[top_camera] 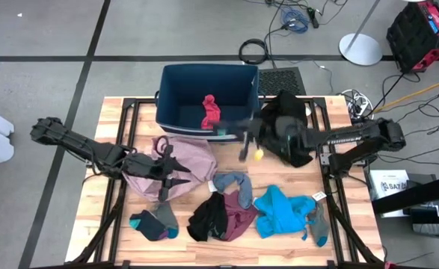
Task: Sort clothes
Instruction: Put the dark blue sock into the blue laundry organizer
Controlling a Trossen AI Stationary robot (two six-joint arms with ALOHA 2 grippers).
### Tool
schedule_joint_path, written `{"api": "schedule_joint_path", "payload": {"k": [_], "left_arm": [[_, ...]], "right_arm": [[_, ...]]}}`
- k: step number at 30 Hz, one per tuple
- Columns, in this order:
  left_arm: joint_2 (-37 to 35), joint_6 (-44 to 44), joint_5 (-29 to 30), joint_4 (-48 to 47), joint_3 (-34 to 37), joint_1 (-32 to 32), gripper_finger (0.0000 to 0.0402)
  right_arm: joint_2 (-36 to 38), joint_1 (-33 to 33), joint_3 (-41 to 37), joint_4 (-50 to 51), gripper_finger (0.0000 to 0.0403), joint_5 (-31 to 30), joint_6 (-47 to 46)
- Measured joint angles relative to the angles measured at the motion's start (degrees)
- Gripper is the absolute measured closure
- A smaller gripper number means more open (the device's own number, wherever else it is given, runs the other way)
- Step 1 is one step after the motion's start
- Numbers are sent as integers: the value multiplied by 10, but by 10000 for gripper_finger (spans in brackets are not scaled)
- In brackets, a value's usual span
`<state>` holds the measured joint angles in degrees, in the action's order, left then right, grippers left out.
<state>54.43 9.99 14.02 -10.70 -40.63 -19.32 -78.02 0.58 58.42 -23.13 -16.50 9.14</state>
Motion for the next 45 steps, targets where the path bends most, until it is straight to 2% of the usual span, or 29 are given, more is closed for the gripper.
{"api": "schedule_joint_path", "payload": {"k": [3,6,11,16,24,29,41,43,45], "left_arm": [[0,29,0,-1,7,0,234],[8,43,0,-3,8,0,234],[8,71,0,-6,8,-1,234],[8,105,-3,-21,8,-20,234],[9,121,5,-29,8,-62,233],[8,121,28,-41,8,-80,233],[27,138,29,-61,8,-103,233],[38,141,22,-63,8,-109,233],[54,153,-12,-63,8,-117,233]], "right_arm": [[-7,61,74,90,398,1,-5],[-39,123,173,221,398,15,-25],[-121,209,321,399,398,130,-79],[-208,256,404,503,396,236,-106],[-270,277,426,541,357,253,-117],[-267,282,426,536,324,239,-117],[-261,287,426,550,211,238,-104],[-259,287,426,551,198,239,-106],[-252,285,426,558,189,240,-105]]}}
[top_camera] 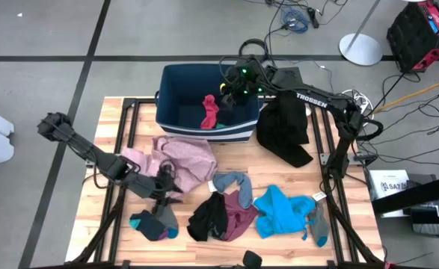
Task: Sort clothes
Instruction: Put the dark blue sock into the blue laundry organizer
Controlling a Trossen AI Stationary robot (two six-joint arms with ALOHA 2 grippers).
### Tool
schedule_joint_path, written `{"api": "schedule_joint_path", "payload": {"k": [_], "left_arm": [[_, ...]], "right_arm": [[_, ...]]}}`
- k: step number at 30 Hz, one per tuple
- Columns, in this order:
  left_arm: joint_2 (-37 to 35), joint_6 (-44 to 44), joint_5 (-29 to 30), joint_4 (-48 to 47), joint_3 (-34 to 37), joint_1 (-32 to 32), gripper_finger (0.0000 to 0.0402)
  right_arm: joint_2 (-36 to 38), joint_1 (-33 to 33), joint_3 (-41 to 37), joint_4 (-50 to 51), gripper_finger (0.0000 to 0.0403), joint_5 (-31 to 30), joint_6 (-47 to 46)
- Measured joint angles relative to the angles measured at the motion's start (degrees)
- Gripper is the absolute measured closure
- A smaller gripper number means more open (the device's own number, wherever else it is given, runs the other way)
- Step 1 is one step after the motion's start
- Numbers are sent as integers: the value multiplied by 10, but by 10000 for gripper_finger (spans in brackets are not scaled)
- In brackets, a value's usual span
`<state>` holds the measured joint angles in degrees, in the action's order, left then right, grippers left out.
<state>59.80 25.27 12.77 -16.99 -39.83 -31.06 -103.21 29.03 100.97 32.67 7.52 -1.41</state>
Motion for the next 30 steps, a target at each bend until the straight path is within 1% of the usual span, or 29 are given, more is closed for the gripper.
{"api": "schedule_joint_path", "payload": {"k": [3,5,10,14,16,19,22,25,28,30], "left_arm": [[28,28,-67,0,0,-18,233],[50,55,-96,0,0,-34,233],[100,130,-124,0,0,-74,233],[126,177,-142,0,0,-102,233],[132,199,-145,-3,0,-114,233],[136,255,-146,-27,0,-136,233],[137,332,-139,-62,0,-168,233],[137,388,-97,-66,0,-203,234],[138,425,-42,-65,0,-233,234],[142,446,-17,-65,0,-246,234]], "right_arm": [[20,-15,0,26,184,0,6],[30,-38,0,53,184,2,14],[34,-120,0,99,187,-17,38],[34,-193,0,123,187,-69,42],[34,-228,0,130,187,-104,42],[34,-279,-8,137,187,-159,40],[35,-325,-47,134,187,-206,34],[43,-355,-100,120,188,-221,8],[58,-366,-156,89,188,-227,-33],[66,-369,-188,71,188,-226,-57]]}}
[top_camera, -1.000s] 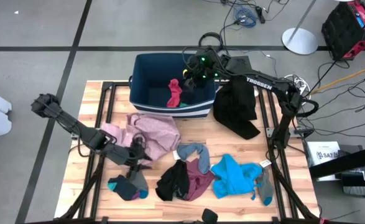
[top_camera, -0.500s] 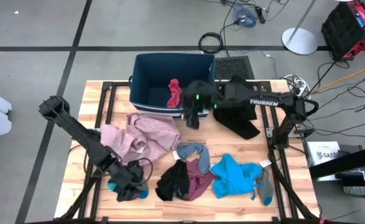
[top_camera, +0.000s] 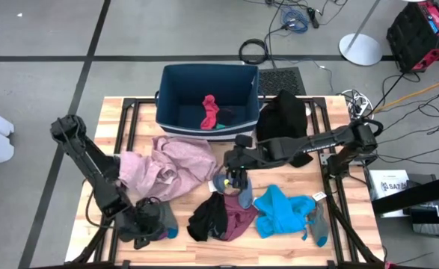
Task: Sort clothes
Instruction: Put the dark blue sock into the blue laundry organizer
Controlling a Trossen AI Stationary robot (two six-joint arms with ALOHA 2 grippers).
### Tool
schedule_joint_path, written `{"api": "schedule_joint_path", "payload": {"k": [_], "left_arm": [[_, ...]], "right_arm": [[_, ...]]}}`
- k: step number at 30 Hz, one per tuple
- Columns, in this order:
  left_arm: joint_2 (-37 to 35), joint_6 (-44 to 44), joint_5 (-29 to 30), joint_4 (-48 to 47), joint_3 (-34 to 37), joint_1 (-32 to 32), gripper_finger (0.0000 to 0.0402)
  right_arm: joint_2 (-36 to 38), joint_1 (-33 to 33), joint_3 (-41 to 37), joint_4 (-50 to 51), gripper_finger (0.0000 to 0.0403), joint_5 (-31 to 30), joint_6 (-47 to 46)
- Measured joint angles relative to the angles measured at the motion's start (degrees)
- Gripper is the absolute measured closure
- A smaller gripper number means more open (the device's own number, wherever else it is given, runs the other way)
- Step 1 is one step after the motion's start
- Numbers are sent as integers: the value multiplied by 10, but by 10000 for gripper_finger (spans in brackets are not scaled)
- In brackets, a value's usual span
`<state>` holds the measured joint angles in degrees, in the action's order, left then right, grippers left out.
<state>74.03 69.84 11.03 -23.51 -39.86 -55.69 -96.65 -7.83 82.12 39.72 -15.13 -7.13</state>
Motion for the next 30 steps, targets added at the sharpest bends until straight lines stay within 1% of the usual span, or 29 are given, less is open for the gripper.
{"api": "schedule_joint_path", "payload": {"k": [5,11,18,22,24,26,30], "left_arm": [[40,18,7,4,0,-19,234],[108,4,-5,39,0,-22,234],[160,2,-13,41,-4,-22,234],[168,0,-14,38,-4,-21,238],[168,-1,-14,33,-4,-20,252],[167,-1,-15,26,-3,-20,274],[166,-1,-15,11,-3,-20,342]], "right_arm": [[28,-11,-61,-53,188,-11,-37],[59,-45,-92,-102,188,-87,-44],[73,-55,-95,-118,188,-91,-42],[73,-54,-95,-117,188,-89,-42],[73,-54,-95,-117,188,-89,-42],[73,-54,-95,-117,188,-89,-42],[73,-54,-95,-117,188,-89,-42]]}}
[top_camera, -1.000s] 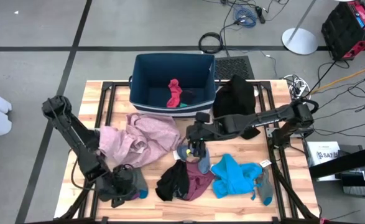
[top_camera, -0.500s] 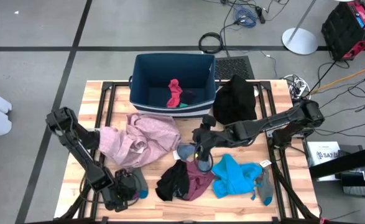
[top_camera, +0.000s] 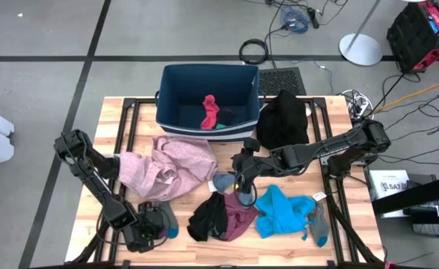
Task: Sort clothes
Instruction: Put the dark blue sock into the blue laundry organizer
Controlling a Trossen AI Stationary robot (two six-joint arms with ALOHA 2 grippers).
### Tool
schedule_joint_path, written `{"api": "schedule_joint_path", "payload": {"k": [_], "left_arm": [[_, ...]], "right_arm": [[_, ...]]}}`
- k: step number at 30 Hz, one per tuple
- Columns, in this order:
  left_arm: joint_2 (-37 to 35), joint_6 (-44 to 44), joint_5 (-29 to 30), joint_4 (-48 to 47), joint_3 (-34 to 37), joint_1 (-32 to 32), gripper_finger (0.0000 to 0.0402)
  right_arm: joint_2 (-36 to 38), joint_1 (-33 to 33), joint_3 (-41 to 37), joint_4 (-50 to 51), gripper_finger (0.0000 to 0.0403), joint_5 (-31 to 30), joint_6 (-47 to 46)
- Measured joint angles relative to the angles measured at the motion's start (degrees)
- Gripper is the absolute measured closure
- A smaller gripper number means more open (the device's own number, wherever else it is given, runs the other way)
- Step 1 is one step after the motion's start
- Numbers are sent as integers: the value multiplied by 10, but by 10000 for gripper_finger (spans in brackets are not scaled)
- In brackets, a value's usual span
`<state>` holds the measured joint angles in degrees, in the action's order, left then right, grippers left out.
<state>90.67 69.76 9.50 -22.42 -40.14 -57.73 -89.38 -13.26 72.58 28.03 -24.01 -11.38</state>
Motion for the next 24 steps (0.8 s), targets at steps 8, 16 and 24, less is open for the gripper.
{"api": "schedule_joint_path", "payload": {"k": [8,16,24], "left_arm": [[-29,-60,-12,-24,-20,2,389],[-136,-119,1,-30,-26,35,398],[-264,-223,73,12,-26,71,399]], "right_arm": [[0,0,0,0,188,0,1],[0,-8,0,-10,188,-1,23],[0,-35,0,-70,188,0,69]]}}
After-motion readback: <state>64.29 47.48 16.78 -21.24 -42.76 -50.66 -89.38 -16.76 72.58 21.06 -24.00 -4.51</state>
